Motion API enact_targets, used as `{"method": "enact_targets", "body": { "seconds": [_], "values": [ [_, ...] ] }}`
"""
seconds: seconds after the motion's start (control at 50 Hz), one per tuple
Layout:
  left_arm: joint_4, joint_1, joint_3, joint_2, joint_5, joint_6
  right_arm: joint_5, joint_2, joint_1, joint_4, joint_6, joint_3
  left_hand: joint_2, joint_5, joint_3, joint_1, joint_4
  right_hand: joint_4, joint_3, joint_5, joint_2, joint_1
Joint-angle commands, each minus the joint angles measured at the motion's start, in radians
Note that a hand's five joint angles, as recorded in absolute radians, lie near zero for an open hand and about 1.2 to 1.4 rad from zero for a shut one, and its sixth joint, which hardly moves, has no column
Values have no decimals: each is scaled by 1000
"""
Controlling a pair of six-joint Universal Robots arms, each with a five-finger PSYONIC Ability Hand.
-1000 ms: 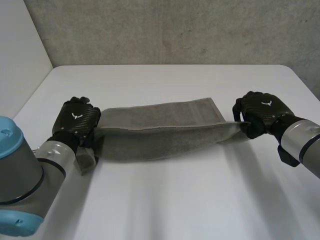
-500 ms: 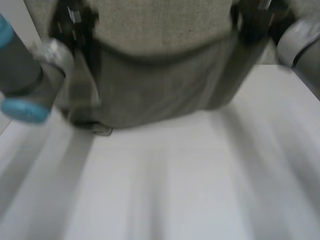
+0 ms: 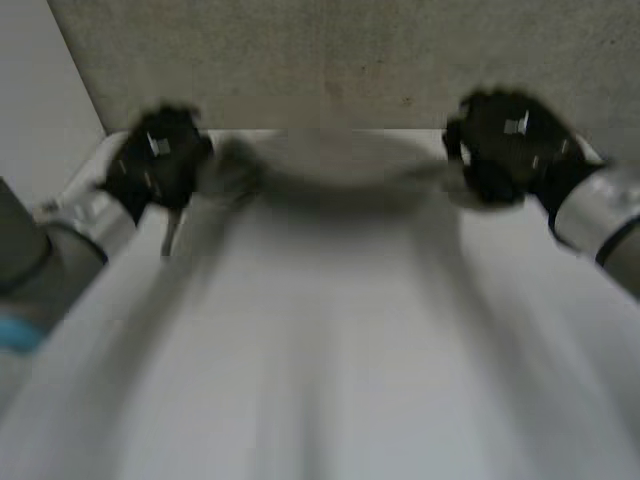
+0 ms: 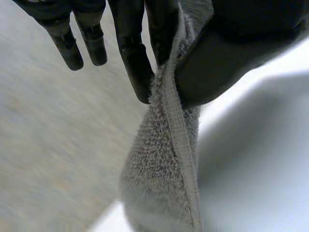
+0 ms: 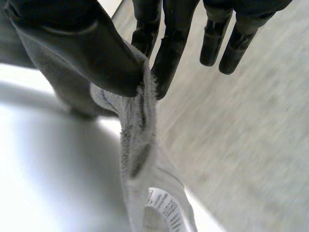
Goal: Fold the towel.
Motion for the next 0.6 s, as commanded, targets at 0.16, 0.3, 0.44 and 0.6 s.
{"method": "enact_targets", "body": {
  "seconds": [0.16, 0.3, 0.44, 0.6],
  "values": [
    [285, -7, -309, -80, 5, 193, -102, -2, -141, -9, -89, 296, 50, 61, -58, 90, -66, -76, -53, 49, 76, 60],
    [308, -7, -283, -129, -91, 196, -117, -5, -179, -1, -66, 296, -186, -174, -58, -145, -66, -76, -53, 49, 76, 60],
    [338, -13, -276, -143, -193, 197, -120, -21, -181, 0, 3, 295, -445, -434, -58, -405, -66, -76, -53, 49, 76, 60],
    [389, -19, -245, -184, -249, 199, -94, -25, -214, -1, 24, 298, -487, -476, -58, -447, -66, -76, -53, 49, 76, 60]
  ]
}}
